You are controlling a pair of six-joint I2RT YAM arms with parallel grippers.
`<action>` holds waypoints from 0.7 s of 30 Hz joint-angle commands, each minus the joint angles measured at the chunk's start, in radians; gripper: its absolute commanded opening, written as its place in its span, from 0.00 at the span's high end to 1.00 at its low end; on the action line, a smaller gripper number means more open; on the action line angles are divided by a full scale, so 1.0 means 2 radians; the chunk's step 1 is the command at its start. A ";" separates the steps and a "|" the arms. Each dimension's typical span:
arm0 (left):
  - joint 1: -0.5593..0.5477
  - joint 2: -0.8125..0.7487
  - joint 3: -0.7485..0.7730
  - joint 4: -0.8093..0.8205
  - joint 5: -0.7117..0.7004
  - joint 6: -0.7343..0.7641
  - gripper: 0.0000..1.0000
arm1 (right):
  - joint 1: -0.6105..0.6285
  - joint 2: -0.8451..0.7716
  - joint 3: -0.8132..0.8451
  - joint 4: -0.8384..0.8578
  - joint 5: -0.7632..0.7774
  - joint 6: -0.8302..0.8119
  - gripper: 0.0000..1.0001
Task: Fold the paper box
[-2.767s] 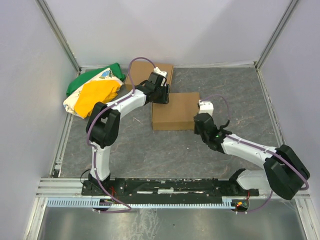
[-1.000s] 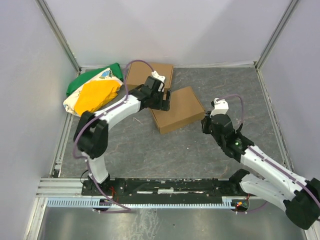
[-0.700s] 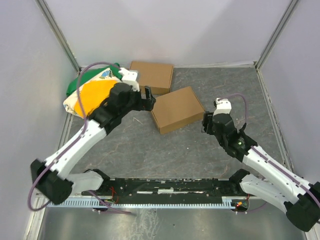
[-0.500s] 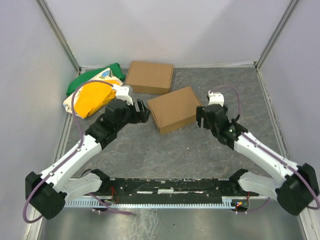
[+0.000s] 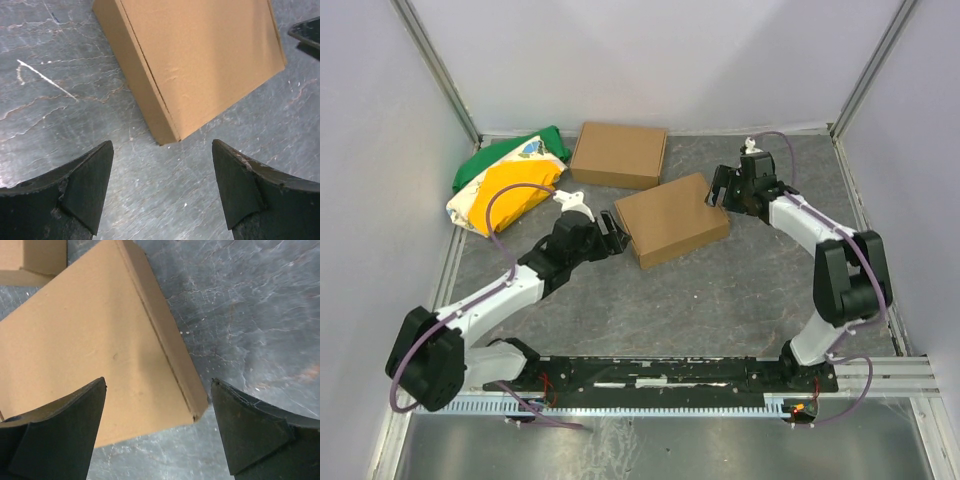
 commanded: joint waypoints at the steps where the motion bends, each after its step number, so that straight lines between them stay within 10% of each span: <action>1: 0.001 0.046 0.012 0.099 0.006 -0.047 0.14 | -0.035 0.058 0.017 0.081 -0.158 0.061 0.07; 21: 0.002 0.249 0.130 0.094 0.020 -0.012 0.18 | -0.016 0.094 0.030 0.035 -0.165 -0.001 0.16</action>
